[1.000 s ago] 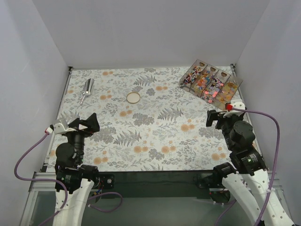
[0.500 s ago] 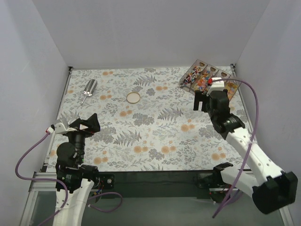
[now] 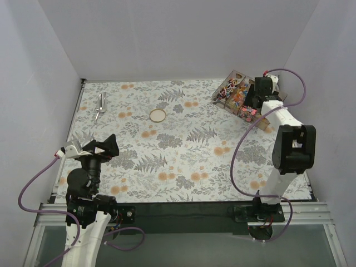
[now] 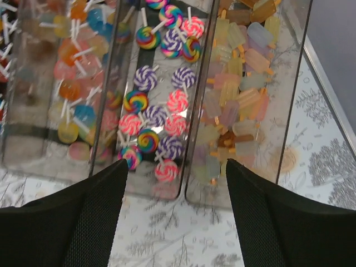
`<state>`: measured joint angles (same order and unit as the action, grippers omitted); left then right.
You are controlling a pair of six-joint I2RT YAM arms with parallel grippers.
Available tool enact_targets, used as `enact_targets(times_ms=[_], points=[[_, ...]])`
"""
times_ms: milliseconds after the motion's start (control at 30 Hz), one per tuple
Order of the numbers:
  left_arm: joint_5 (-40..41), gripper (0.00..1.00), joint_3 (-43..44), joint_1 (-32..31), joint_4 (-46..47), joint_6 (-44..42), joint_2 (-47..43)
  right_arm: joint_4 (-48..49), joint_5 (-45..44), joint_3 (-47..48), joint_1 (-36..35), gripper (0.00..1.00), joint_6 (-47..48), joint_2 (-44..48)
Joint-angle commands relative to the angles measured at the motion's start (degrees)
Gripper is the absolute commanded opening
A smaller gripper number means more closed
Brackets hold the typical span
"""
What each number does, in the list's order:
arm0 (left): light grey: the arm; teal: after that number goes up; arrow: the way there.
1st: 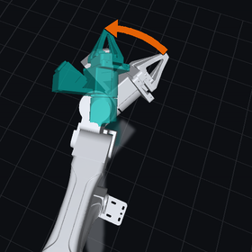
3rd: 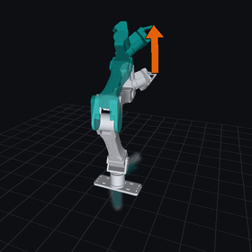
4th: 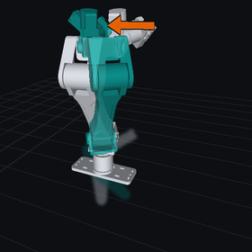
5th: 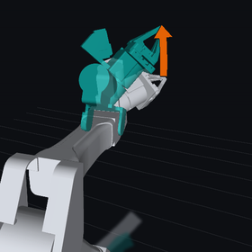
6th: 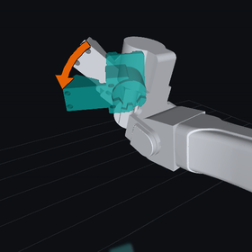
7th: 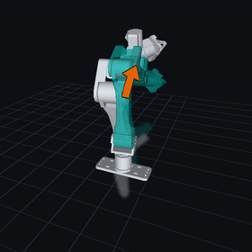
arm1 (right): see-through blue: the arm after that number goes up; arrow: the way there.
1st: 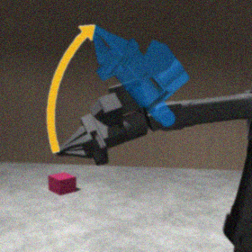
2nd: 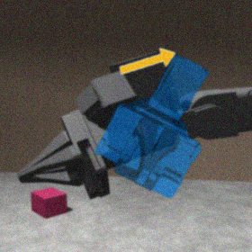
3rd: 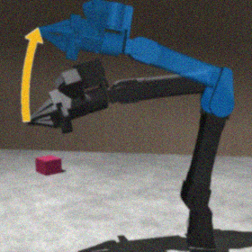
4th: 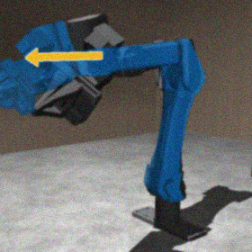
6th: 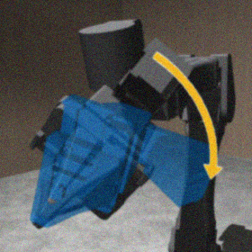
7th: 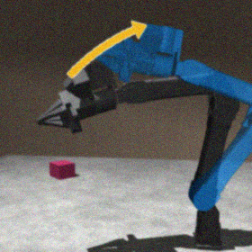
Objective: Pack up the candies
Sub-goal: Move the storage box to the center of the board.
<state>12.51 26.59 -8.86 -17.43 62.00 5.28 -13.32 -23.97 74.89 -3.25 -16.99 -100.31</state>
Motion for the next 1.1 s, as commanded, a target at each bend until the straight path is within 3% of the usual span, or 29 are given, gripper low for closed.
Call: enact_targets(times_ms=[0, 267, 533, 733, 1067], points=[[-0.38, 0.97, -0.92, -0.19, 0.99, 0.05, -0.36, -3.63, 5.24, 7.89, 4.46, 0.76, -4.01, -6.81], [-0.47, 0.97, -1.01, -0.28, 1.26, -0.12, -0.27, -4.08, 5.25, 13.96, 6.67, 0.52, -7.26, -16.84], [-0.47, 0.97, -1.10, -0.36, 1.26, 0.05, -0.97, -4.43, 3.41, 4.94, 3.78, 0.13, -13.41, -9.39], [-0.56, 0.97, -1.10, -0.37, 1.26, -0.04, -1.85, -6.45, 1.73, -6.32, -3.07, 0.02, -22.81, 1.16], [-0.38, 0.97, -0.84, -0.72, 0.64, -0.47, -2.82, -13.66, 5.94, -22.76, -18.97, 0.01, -41.35, 13.90]])
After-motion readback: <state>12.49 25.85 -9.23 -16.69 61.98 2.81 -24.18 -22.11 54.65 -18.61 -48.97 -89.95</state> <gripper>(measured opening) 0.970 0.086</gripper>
